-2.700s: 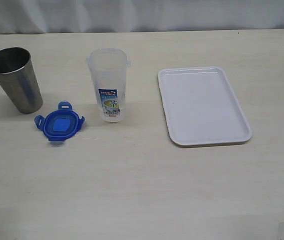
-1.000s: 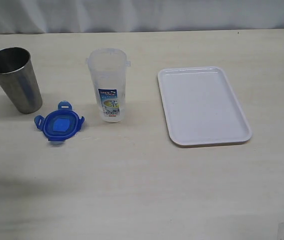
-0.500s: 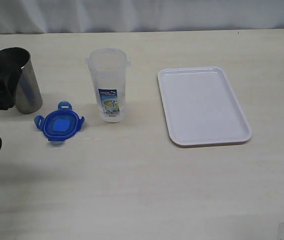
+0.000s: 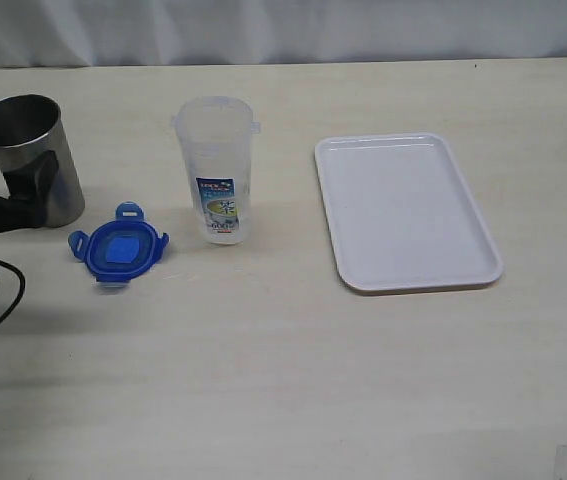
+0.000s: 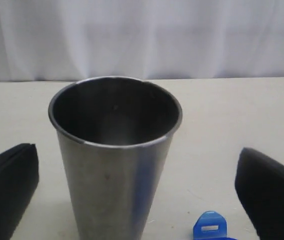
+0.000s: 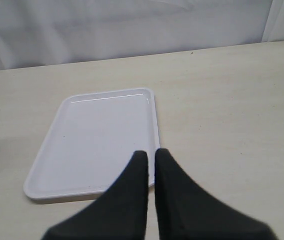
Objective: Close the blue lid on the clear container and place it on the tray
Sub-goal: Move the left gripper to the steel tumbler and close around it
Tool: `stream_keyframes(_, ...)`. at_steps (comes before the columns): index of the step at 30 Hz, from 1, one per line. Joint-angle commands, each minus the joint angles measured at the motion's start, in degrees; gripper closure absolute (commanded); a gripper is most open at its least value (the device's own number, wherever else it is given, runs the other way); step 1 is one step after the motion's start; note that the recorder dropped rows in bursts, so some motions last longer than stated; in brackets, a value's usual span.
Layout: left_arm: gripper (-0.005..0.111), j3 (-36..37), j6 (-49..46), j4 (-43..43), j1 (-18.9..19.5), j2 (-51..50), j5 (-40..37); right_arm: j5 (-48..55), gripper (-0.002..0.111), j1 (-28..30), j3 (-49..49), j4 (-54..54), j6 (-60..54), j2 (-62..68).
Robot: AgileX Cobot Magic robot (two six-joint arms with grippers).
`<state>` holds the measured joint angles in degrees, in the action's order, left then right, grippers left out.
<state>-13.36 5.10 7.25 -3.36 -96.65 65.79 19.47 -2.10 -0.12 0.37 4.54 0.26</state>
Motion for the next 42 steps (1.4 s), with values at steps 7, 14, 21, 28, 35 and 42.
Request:
stream_keyframes(7,0.002,-4.53,-1.17,-0.64,0.18,-7.84,0.79,0.09,0.104,0.02,0.12,0.21,0.16,-0.26)
stream_keyframes(14,0.002,-7.51,-2.35,-0.52,0.18,-11.35,0.44,0.09,0.104,0.02,0.12,0.21,0.16,-0.26)
stream_keyframes(21,0.002,-10.09,-2.35,-0.52,0.18,-14.85,0.59,0.09,0.104,0.02,0.12,0.21,0.16,-0.26)
stream_keyframes(28,0.002,-11.42,-2.35,-0.52,0.18,-16.86,2.41,0.09,0.104,0.02,0.12,0.21,0.16,-0.26)
stream_keyframes(35,0.002,-11.42,-2.35,-2.25,0.18,-17.50,4.01,0.09,0.104,0.02,0.12,0.21,0.16,-0.26)
stream_keyframes(42,0.002,-11.42,-2.25,-2.82,0.18,-20.24,4.17,0.09,0.104,0.02,0.12,0.21,0.16,-0.26)
